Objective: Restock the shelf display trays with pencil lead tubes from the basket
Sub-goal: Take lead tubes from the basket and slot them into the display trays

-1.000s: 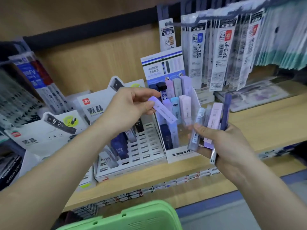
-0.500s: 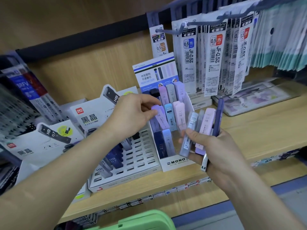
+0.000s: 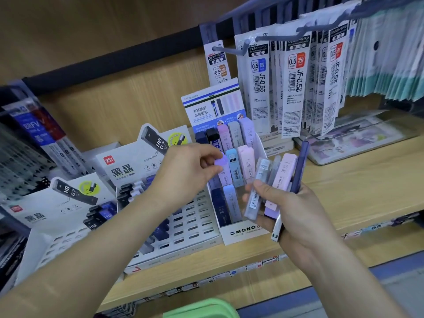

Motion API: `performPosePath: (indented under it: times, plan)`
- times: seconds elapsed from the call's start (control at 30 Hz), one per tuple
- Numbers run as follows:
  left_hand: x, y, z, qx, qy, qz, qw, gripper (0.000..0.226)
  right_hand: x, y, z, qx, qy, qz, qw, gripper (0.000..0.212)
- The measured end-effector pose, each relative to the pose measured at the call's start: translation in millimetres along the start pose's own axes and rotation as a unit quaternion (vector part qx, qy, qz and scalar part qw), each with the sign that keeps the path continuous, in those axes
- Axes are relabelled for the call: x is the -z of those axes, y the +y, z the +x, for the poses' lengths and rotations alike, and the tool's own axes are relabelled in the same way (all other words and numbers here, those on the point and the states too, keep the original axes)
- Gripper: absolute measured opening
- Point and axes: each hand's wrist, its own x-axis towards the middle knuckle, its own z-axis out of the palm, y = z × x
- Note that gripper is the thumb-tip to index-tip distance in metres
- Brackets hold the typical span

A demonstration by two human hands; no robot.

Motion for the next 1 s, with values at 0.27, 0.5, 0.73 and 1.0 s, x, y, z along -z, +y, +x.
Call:
performPosePath:
  times: [0.27,0.5,0.73,1.0]
  plan:
    - [1,-4,4,-0.020,0.014,0.026,0.999,0.023,0,0,0,-0.023,-0.036,0.018,0.999,0.024]
    - [16,20,-11,0.069,-0.015,-0.188,0.980,0.016,-3,-1,-3,-0.029,-0.084,-0.019,0.996,0.040]
    - [7,49,-66,0.112,-0.105,-0.211,0.965,0.057,-13,3,-6,-0.012,-0.115,0.033,0.993,0.037]
    - [3,44,-78,0.161,-0.011,-0.325,0.932,0.030,-16,4,-8,0.013,-0.083,0.002,0.996,0.029]
